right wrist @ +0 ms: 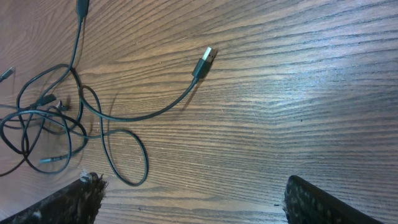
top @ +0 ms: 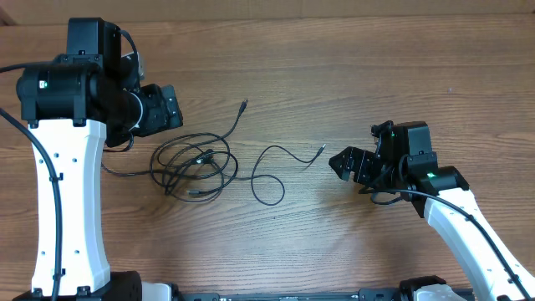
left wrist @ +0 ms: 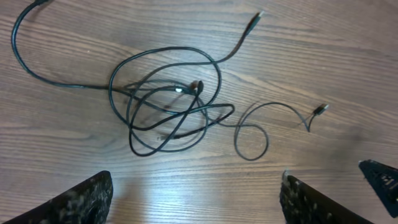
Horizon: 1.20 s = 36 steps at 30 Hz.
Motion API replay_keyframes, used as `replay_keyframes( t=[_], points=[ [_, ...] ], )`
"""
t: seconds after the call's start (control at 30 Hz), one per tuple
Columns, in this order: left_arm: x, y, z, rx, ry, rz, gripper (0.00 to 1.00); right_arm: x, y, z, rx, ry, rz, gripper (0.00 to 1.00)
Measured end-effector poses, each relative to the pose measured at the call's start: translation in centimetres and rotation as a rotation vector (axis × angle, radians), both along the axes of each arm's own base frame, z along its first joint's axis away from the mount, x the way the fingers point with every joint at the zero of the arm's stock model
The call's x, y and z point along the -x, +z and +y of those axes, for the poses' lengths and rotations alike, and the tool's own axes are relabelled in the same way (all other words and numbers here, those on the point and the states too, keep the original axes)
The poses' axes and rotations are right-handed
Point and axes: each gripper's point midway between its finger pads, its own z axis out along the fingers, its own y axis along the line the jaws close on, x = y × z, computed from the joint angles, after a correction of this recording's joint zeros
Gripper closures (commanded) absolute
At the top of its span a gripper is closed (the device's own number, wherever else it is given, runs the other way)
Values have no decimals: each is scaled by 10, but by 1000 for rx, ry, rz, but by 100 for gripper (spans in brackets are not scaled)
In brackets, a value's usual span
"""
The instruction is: Untangle cables
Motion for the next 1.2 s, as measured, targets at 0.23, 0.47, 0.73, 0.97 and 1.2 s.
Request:
replay_keyframes(
  t=[0.23,0.47,0.73,0.97,1.2],
  points=[
    [5,-33,-1,-7,-7,87,15,0,0,0,0,0,-1,9],
    [7,-86,-39,-26,-233,130,15,0,0,0,0,0,-1,9],
    [19,-152,-45,-191,-408,180,21,0,0,0,0,1,0,9],
    [18,-182,-24,-295,-352,188,23,0,0,0,0,0,0,9],
    [18,-202,-20,-304,-291,178,56,0,0,0,2,-1,-1,9]
  ],
)
